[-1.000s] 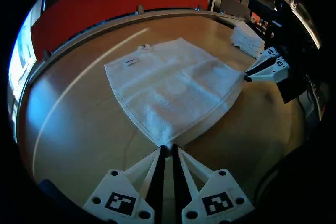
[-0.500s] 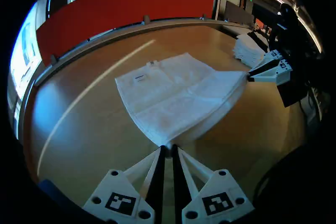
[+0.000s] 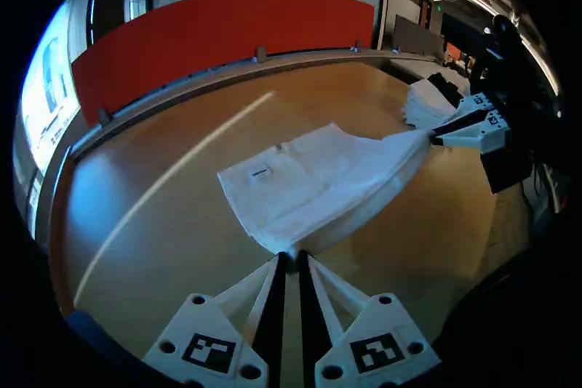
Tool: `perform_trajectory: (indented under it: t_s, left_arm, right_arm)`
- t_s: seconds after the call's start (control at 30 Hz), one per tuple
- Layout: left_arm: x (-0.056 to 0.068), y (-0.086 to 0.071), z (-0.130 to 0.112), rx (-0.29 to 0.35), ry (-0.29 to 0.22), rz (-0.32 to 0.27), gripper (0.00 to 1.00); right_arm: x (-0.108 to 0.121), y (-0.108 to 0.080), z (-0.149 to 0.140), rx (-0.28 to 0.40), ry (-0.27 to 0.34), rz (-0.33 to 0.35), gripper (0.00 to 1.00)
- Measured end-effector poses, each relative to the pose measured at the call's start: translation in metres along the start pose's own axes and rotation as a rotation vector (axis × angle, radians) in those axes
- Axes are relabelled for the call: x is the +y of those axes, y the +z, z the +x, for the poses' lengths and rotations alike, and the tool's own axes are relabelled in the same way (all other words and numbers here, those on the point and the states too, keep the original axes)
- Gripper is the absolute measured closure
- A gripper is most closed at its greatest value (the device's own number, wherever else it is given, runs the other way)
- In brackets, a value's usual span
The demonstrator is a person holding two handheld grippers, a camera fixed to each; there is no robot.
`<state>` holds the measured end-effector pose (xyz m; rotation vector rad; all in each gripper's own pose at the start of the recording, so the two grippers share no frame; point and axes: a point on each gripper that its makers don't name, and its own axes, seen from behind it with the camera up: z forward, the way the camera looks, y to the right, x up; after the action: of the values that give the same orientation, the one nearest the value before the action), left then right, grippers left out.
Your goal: Fold towel
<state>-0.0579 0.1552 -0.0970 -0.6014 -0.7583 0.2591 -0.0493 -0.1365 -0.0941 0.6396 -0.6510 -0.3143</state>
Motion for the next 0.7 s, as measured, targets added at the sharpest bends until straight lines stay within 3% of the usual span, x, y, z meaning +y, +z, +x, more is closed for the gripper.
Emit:
perform_trajectory:
  t_s: [0.7]
  left_arm:
    - [0.011, -0.036, 0.016, -0.003, 0.015, -0.003, 0.88]
  right_arm:
    - [-0.009, -0.037, 0.02, 0.024, 0.009, 0.009, 0.92]
